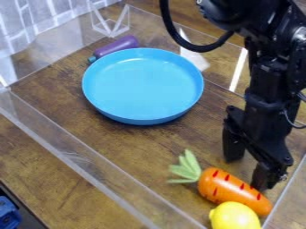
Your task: Move the carrot to the left side
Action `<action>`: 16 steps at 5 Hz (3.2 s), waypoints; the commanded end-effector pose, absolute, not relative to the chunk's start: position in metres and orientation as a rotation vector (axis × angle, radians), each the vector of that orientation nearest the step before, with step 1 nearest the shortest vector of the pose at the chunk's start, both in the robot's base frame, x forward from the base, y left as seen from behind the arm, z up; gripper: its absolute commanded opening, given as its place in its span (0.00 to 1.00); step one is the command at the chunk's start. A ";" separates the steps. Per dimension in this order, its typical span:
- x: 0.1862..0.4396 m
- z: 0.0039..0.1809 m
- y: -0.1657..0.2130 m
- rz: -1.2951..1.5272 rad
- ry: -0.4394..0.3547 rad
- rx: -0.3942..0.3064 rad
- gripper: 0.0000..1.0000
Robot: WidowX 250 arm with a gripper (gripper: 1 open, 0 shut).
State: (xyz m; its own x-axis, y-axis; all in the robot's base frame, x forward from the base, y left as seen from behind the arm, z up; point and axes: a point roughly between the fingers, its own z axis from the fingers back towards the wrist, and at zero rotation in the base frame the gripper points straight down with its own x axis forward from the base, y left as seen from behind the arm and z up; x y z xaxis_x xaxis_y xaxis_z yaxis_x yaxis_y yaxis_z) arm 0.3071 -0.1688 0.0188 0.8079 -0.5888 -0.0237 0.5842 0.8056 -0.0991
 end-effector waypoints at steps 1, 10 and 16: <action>0.291 0.013 -0.170 -0.679 0.121 -0.077 1.00; 0.291 0.009 -0.151 -0.746 0.240 -0.021 0.00; 0.287 0.025 -0.146 -0.775 0.221 -0.016 0.00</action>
State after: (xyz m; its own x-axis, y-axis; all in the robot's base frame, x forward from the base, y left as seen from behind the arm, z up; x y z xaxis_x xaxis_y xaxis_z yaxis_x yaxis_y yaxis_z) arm 0.2868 -0.1449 0.0166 0.6949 -0.6869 -0.2128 0.6825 0.7232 -0.1059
